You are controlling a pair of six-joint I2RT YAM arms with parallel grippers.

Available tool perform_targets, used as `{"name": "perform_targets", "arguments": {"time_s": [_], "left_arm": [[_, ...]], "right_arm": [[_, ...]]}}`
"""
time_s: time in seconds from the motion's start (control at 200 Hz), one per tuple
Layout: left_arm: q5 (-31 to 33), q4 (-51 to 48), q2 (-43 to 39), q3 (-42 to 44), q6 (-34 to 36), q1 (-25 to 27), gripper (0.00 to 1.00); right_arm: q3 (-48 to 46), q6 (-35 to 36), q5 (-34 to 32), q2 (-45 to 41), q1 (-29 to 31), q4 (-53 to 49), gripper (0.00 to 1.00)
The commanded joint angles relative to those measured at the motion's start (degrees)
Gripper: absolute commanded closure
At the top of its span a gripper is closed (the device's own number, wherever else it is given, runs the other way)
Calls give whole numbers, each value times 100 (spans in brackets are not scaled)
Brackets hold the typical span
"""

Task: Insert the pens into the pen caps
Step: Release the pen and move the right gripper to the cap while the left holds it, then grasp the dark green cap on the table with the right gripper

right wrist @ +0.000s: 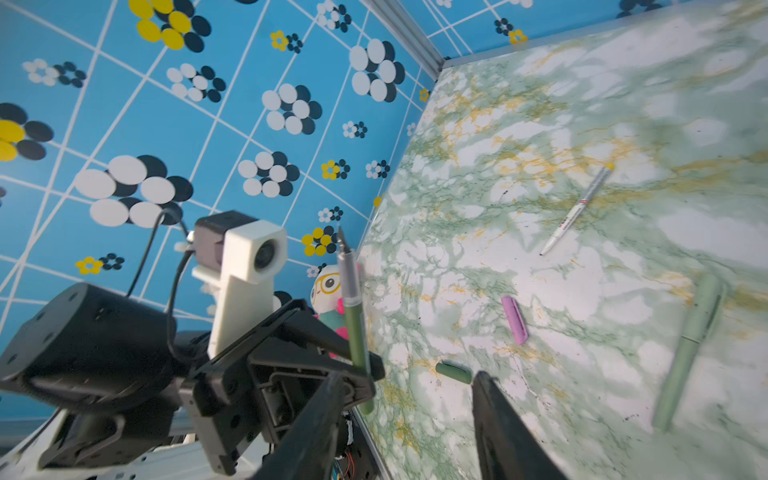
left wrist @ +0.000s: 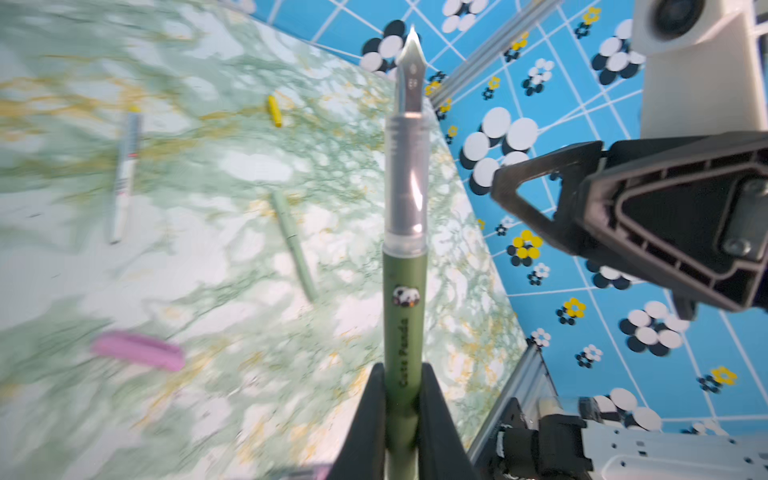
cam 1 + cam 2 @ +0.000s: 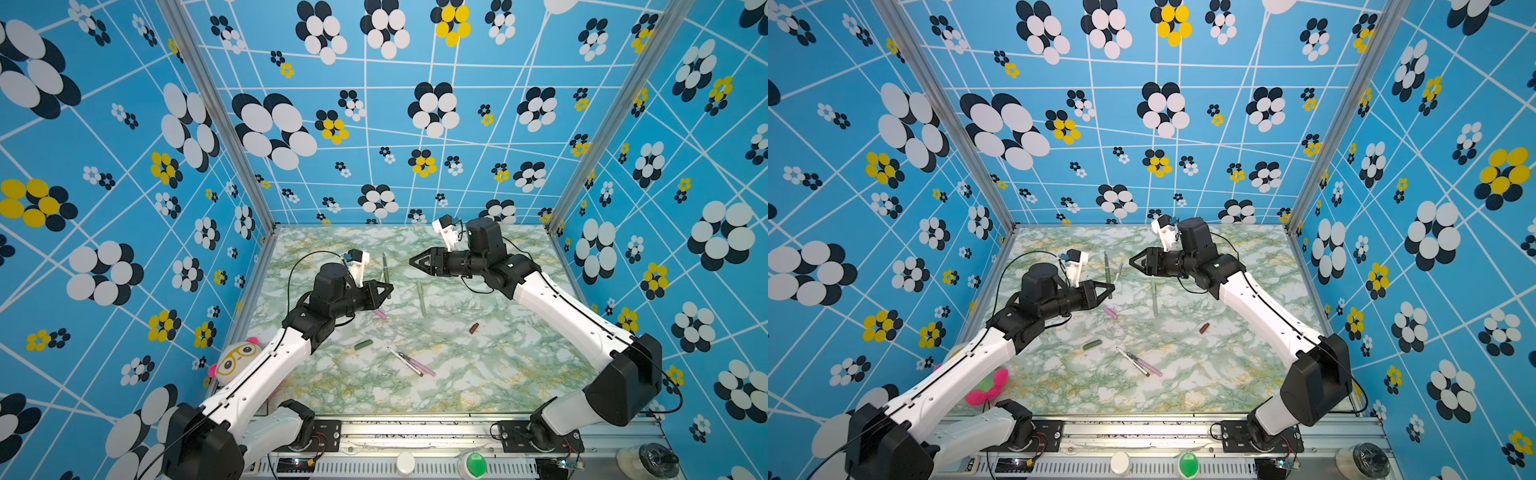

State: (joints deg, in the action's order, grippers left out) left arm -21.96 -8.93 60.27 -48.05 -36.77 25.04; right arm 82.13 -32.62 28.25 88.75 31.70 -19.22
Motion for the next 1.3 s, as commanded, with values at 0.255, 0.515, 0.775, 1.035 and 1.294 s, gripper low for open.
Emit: {"name": "perform_targets", "arguments": {"time_s": [0.255,0.515,0.775,1.035,1.294], "left_arm": [[2426,-3810,-1735,-181,984,-580,100],[2726,-3849,-2013,-684,2050,-720,100],[2657,-3727,-2410,-673,2248,-725,100],[2472,-3620,-2607,-593,2206,-721,100],[2400,-3554,-2687,-506,2175,-712,100]], "right_arm": [[708,-2105,-2415,1437,1733,-2106,46],[2039,-3161,-2611,2805,2506,-2621,46],[2132,-4147,-2485,3382,2944,-2394,44],[2240,-4436,-2248,3911,2996,-2064,48],[2404,-4433,-2185,4241,2971,-2004,56]]}}
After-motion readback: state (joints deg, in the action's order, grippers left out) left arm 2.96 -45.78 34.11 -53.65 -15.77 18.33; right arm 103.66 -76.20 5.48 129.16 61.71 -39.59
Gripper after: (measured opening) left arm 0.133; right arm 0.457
